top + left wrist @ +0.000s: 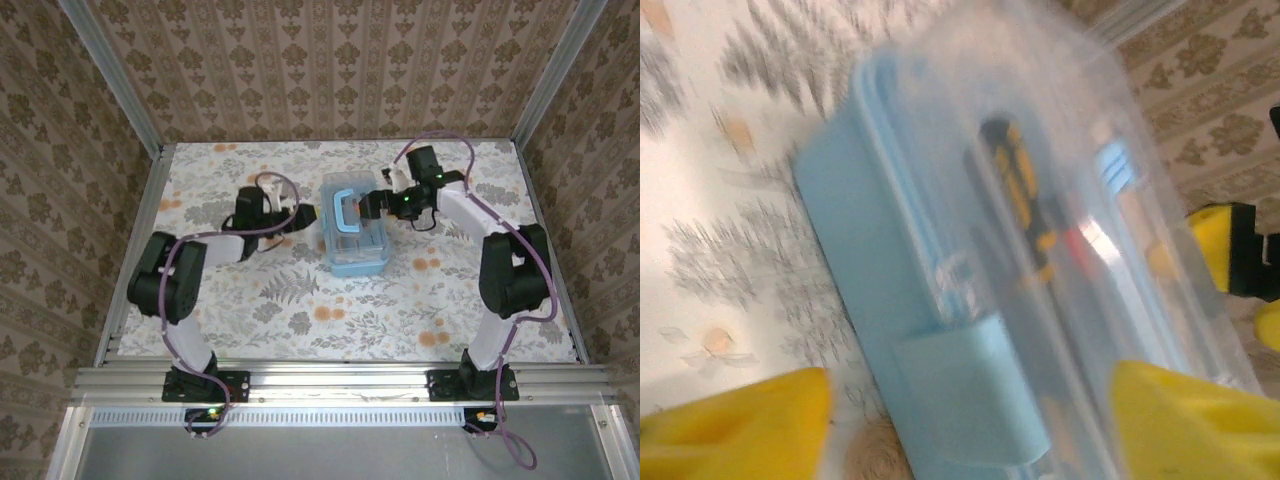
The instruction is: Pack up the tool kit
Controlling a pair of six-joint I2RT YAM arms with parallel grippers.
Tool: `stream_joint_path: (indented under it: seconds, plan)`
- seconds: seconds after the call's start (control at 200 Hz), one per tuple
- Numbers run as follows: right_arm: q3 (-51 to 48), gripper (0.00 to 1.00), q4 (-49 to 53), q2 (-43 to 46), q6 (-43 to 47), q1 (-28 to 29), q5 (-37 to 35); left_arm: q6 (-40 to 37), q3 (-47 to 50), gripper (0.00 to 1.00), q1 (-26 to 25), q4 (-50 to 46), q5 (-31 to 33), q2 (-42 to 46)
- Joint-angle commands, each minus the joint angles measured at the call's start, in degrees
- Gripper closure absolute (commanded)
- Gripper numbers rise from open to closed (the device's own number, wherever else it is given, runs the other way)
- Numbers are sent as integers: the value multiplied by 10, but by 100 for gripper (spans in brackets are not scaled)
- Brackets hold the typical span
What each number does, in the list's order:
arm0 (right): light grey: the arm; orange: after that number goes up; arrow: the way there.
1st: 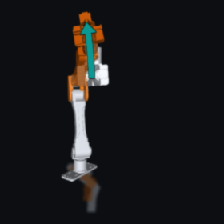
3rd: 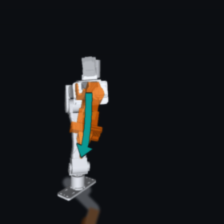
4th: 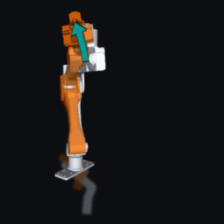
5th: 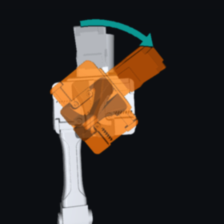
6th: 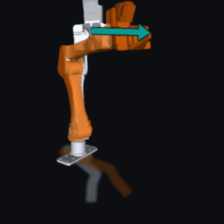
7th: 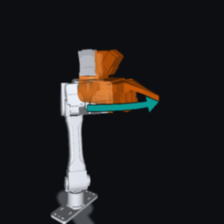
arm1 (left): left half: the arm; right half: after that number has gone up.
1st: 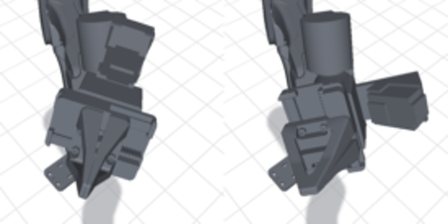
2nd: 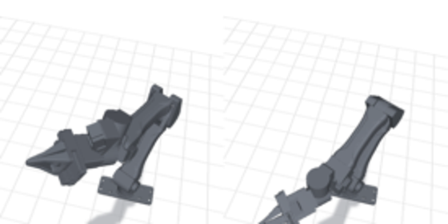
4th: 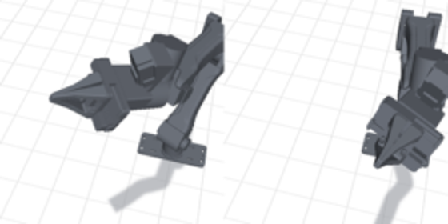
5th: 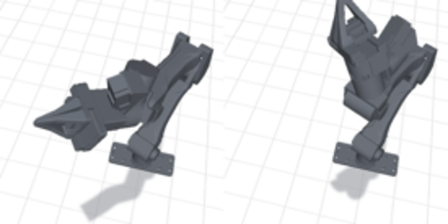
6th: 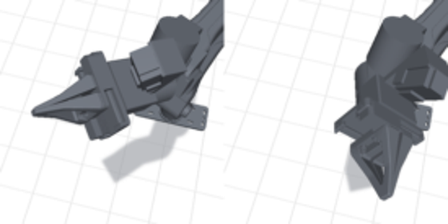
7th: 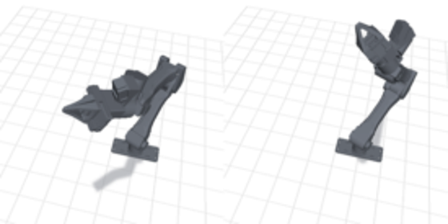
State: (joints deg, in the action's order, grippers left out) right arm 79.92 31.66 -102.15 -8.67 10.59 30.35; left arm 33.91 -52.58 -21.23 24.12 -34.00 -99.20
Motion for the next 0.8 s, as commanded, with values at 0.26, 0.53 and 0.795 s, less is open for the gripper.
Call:
stream_joint_path:
  seconds: [0.26, 0.53, 0.795]
  plan:
    - [-295, 0, -357, 321, 65, -47, -357, -286, 105, 0, 67, -105, 421, 293]
    - [-562, 0, -597, 378, 55, -72, -460, -337, 326, 0, 137, 137, 506, 342]
    - [-532, 0, -705, 191, 48, -83, -426, -330, 341, 0, 177, 217, 483, 235]
